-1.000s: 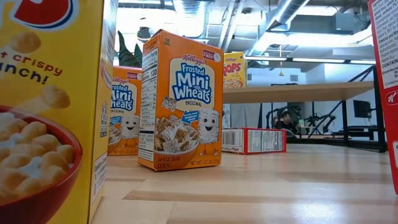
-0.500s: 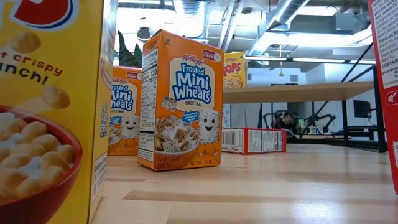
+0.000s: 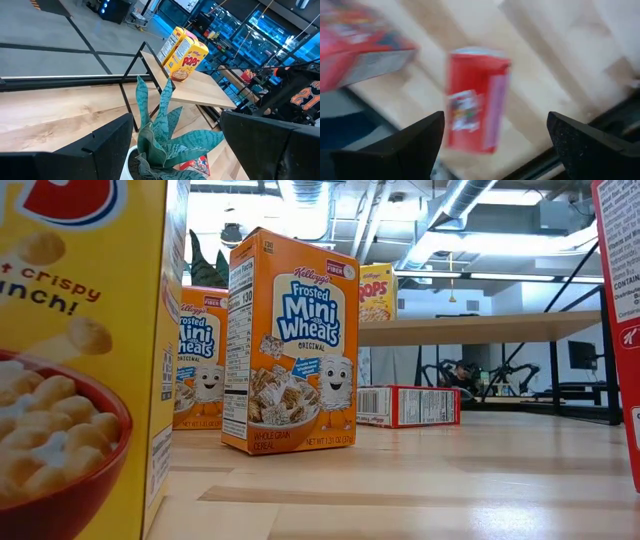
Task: Stack cereal on shelf
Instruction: Put the right red cereal box on the shelf
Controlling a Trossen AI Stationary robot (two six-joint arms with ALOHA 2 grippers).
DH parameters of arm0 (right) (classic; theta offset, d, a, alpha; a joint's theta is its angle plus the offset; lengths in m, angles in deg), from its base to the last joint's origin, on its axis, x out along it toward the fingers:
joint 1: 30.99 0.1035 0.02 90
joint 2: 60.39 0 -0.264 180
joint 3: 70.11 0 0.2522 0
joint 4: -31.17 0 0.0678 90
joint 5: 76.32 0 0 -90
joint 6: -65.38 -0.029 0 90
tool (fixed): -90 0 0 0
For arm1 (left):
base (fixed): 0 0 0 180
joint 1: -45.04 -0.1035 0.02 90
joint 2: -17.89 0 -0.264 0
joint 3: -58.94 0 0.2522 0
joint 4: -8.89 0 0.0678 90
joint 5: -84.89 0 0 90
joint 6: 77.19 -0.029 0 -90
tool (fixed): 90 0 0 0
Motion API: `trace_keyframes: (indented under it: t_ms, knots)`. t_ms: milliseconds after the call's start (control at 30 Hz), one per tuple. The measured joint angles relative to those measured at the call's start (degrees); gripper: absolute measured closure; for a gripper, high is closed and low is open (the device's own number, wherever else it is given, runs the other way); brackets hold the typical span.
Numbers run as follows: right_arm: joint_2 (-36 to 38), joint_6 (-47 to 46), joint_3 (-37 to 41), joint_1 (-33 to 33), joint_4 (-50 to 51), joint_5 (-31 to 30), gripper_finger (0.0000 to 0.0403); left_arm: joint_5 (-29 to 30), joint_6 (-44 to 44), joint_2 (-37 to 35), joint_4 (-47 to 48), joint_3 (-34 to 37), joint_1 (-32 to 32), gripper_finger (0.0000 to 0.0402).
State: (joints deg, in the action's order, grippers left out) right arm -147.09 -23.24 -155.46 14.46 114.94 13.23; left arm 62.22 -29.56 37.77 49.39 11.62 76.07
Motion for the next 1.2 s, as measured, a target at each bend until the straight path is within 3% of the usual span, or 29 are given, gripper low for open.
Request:
trace_keyframes:
  t_ms: [367,867,1200]
  knots:
    - [0.3,-2.8,3.8,1.4,-6.8,-2.9,0.0032,0.0,0.5,0.0,0.0,0.0,0.0,0.0109]
    - [2.0,-2.4,2.4,0.5,-2.2,-7.2,0.0039,0.6,0.0,0.0,0.0,0.0,0.0,0.0109]
    - [2.0,-1.5,1.3,-1.0,-0.1,-7.2,0.0021,0.6,0.0,0.0,0.0,0.0,0.0,0.0109]
